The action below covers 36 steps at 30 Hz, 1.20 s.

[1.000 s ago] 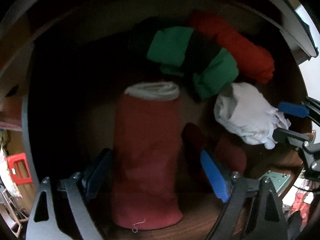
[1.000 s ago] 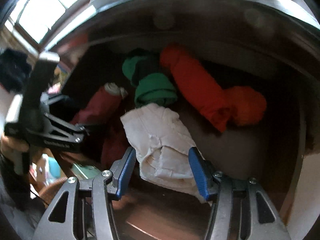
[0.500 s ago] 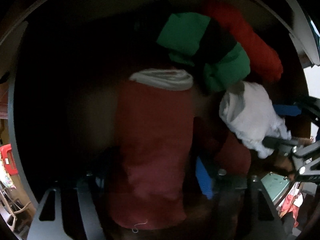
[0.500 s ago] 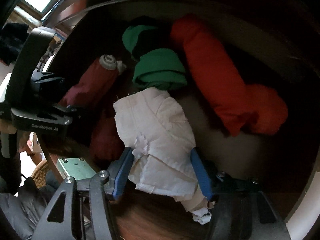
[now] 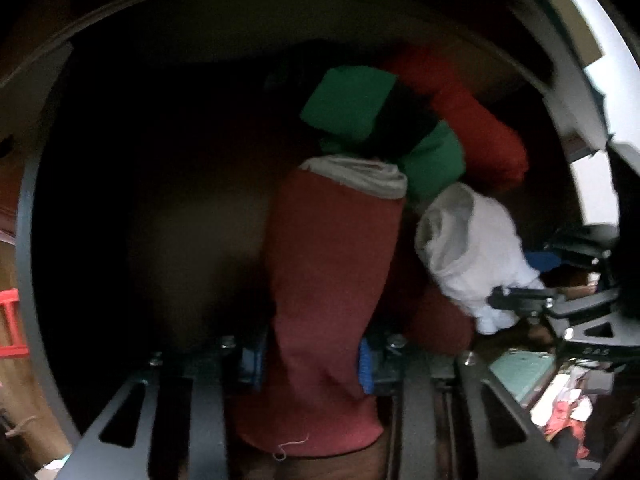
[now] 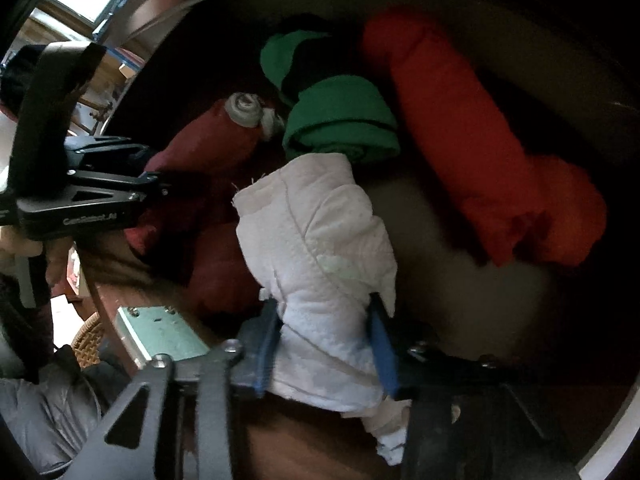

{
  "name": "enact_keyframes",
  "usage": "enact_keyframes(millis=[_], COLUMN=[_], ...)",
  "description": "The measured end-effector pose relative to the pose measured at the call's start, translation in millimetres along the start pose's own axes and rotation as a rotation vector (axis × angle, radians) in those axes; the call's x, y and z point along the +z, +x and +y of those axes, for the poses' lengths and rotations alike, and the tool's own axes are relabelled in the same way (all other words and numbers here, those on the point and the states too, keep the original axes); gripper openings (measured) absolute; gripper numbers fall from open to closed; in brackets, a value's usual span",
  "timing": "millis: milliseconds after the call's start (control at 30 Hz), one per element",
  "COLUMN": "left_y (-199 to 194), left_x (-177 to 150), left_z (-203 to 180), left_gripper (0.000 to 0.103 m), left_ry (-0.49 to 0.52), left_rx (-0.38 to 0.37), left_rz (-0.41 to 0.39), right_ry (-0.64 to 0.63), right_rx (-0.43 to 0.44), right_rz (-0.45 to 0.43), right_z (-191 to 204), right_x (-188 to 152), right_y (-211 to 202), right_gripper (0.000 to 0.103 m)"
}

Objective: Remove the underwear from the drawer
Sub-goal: 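Lift the red cloth and white underwear out toward the tray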

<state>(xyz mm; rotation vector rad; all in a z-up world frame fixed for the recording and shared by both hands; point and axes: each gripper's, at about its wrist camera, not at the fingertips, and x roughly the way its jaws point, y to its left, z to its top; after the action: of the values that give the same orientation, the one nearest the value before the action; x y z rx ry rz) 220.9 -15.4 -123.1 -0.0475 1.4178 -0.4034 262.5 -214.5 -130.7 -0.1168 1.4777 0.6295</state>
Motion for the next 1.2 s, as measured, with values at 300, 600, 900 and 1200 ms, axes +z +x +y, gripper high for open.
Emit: enact_keyframes(millis=[300,600,900,1200], left_y=[-41.7,-89.3,-126.8,-162.9], left_x=[-21.0,-59.7,-89.8,-64.2], left_z=[2.2,-32.1,-26.6,-21.7], left_gripper=[0.032,0.032,0.032,0.032], left_ry=[-0.085,-0.123,-0.101,-0.062], left_rx=[-0.070,-0.070,-0.024,0.009], left_rz=[-0.184,-0.385,-0.498,-0.630], right_ry=[0.304,0.562,0.429,0.385], right_rx=[0.173,0.425,0.037,-0.066], right_rz=[-0.281,-0.540,-0.742,-0.873], right_z=[-29.3,-30.1,30.3,71.0], right_x=[-35.7,-67.7,-88.1,-103.1], right_y=[-50.0,-66.5,-120.3,-162.8], right_gripper=[0.034,0.034,0.034,0.034])
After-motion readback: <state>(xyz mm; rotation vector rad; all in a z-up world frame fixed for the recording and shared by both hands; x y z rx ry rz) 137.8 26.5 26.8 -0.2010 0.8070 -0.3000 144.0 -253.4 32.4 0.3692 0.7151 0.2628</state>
